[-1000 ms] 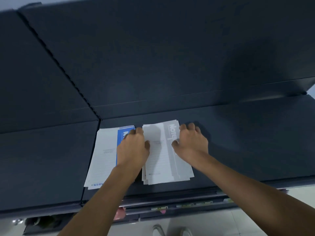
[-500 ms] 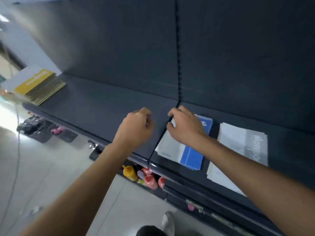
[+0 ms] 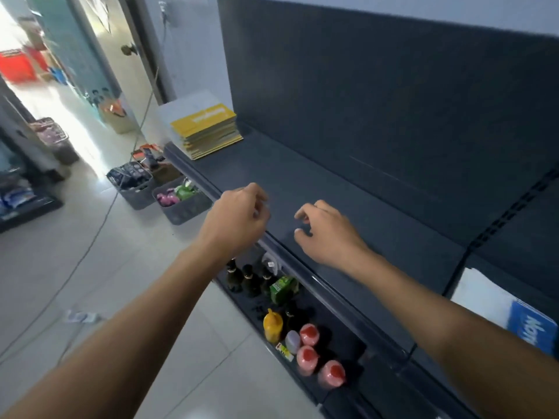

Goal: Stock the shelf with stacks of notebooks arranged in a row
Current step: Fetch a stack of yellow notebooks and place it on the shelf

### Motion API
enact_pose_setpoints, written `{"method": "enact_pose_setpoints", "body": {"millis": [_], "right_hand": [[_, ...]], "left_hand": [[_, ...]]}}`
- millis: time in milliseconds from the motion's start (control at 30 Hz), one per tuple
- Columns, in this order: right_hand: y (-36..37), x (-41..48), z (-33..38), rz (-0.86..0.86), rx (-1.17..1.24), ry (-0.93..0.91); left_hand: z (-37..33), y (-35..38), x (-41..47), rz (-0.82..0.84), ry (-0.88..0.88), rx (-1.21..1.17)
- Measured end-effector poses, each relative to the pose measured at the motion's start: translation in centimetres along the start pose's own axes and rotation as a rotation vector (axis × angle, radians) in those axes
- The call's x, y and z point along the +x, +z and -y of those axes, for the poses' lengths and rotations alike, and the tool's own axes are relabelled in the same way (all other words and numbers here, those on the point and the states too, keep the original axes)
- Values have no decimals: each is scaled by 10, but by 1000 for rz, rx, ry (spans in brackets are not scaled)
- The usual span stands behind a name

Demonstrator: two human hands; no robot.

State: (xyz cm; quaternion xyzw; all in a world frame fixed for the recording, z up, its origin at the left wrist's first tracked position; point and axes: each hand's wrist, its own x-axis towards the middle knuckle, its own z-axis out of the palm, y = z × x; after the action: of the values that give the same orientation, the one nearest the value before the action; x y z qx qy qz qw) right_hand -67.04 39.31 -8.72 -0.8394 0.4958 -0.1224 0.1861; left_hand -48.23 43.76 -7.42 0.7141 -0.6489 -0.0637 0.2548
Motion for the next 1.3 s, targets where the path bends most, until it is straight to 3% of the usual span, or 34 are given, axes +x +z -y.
{"method": "enact_pose_setpoints", "body": {"millis": [333, 967, 1300], "right_hand": [[37, 111, 96, 38, 21, -38], [74, 339, 175, 55, 8, -100], [96, 400, 210, -90, 47, 145]], "left_hand": [[130, -52, 41, 17, -80, -11], [284, -111, 214, 34, 4, 16], [367, -126, 301, 48, 199, -41]]}}
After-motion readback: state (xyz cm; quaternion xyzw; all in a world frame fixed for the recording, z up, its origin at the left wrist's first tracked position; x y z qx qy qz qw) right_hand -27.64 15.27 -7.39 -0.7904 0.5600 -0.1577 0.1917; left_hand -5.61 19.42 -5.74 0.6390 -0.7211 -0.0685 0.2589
